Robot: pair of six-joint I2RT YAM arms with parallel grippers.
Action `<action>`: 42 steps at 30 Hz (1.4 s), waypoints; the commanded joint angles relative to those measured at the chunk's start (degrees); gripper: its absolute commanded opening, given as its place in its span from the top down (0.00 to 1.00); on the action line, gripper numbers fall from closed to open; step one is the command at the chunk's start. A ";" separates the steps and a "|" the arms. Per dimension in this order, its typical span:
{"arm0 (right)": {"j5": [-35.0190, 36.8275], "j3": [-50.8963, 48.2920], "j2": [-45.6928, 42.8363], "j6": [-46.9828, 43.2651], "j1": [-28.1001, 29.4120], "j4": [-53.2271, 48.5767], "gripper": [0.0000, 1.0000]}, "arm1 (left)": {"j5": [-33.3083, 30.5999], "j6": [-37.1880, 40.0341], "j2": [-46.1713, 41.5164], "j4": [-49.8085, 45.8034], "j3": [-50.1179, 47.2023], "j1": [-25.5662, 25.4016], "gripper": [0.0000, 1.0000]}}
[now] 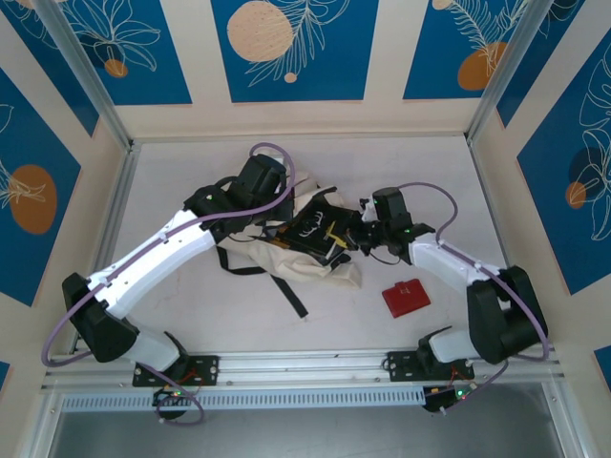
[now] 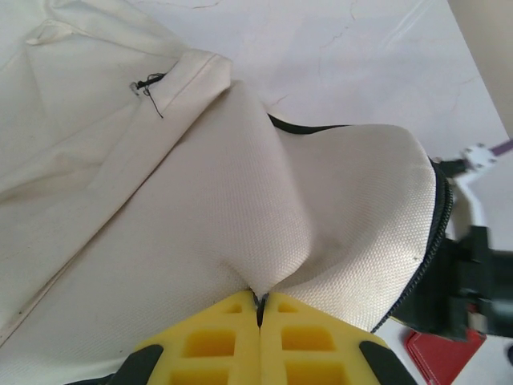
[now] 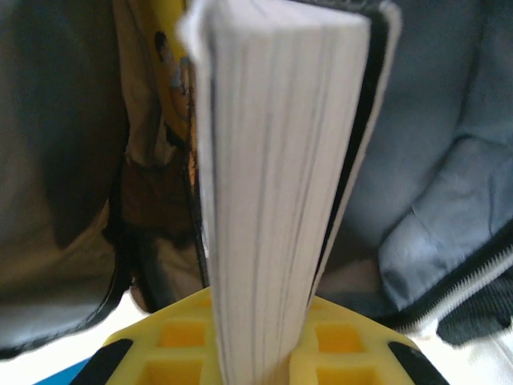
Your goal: Pack books, pencil case, and school supplies into a backpack
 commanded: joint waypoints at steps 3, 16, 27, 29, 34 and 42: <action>0.98 6.06 8.60 2.03 1.73 8.34 1.00 | 3.75 0.38 0.02 5.18 0.91 0.14 1.00; 4.17 16.75 25.93 4.01 7.85 17.30 1.00 | 5.37 -2.26 1.73 5.92 0.40 2.49 1.00; 2.33 16.82 25.71 3.85 7.70 13.56 0.59 | 8.89 -3.91 2.91 6.61 -1.23 4.51 1.00; 2.68 12.40 22.18 3.57 7.01 13.32 0.48 | 10.08 -4.27 3.06 7.06 -1.84 4.79 1.00; 5.42 1.82 10.09 1.08 4.48 6.70 0.38 | 13.61 -4.79 4.51 7.88 -2.66 5.09 1.00; 21.62 -2.02 -5.45 -2.64 2.23 -21.09 0.38 | 20.10 -6.40 9.65 9.05 -1.67 5.18 0.59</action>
